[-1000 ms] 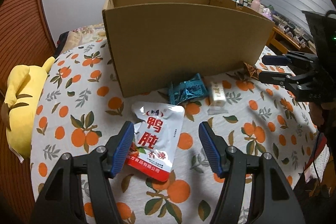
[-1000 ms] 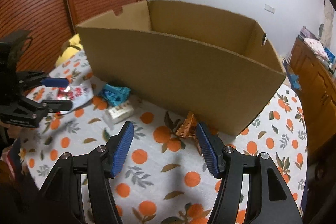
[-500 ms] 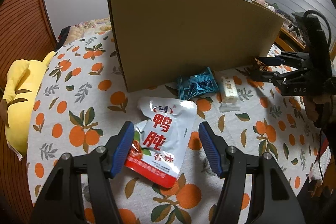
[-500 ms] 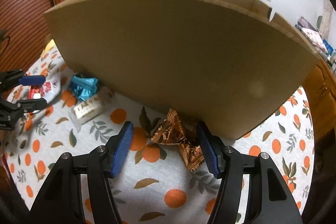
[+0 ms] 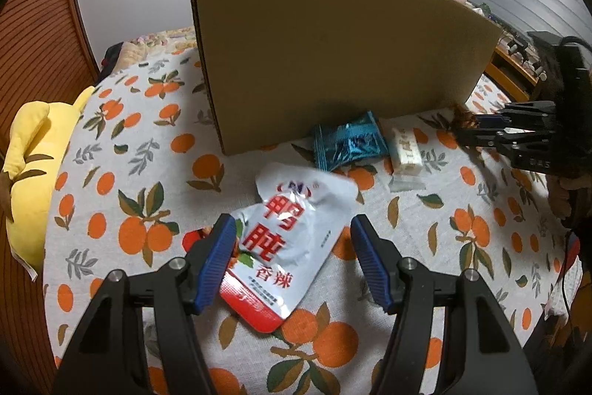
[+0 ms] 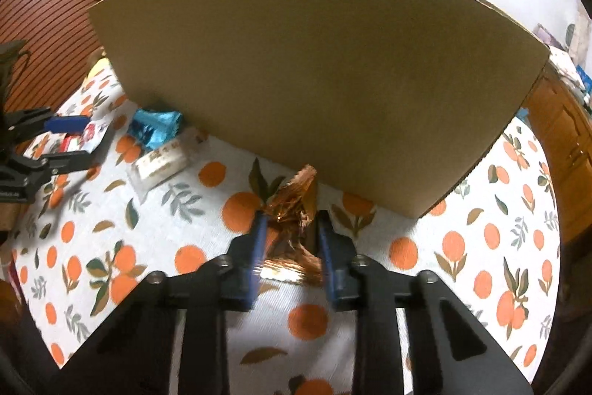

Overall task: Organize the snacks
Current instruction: 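Grasp the red-labelled duck-neck pouch with the left tool while the right tool grasps the bronze foil wrapper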

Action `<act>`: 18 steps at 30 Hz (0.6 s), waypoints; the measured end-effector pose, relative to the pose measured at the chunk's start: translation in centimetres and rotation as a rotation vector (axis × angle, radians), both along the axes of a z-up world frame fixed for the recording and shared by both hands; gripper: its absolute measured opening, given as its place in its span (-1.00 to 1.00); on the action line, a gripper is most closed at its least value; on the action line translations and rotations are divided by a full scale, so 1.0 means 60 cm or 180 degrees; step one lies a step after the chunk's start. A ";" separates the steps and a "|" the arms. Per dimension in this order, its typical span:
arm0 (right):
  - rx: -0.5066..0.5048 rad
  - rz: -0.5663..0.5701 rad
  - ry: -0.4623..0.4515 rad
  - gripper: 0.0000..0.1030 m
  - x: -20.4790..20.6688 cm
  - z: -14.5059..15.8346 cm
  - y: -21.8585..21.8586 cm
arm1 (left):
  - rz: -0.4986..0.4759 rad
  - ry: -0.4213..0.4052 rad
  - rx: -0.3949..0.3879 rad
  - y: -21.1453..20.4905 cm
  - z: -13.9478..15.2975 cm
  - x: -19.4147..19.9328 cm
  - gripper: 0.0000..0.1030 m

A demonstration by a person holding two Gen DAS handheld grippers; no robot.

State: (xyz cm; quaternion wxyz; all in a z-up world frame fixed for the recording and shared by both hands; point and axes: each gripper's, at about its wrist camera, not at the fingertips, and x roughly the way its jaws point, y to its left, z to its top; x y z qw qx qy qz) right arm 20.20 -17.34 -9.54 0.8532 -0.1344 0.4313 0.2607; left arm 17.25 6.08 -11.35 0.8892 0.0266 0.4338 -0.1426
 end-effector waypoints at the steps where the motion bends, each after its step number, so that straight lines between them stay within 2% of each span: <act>1: 0.0013 0.0015 0.0006 -0.55 -0.004 0.000 -0.002 | 0.0005 -0.0008 0.0018 0.000 -0.002 0.000 0.26; 11: 0.0126 0.0067 0.0001 -0.57 -0.054 0.004 -0.010 | 0.0000 -0.0038 0.0032 0.001 -0.004 0.002 0.28; 18: 0.0115 0.0059 -0.0058 -0.56 -0.063 -0.005 -0.002 | 0.0021 -0.0040 -0.0021 0.011 -0.004 0.009 0.25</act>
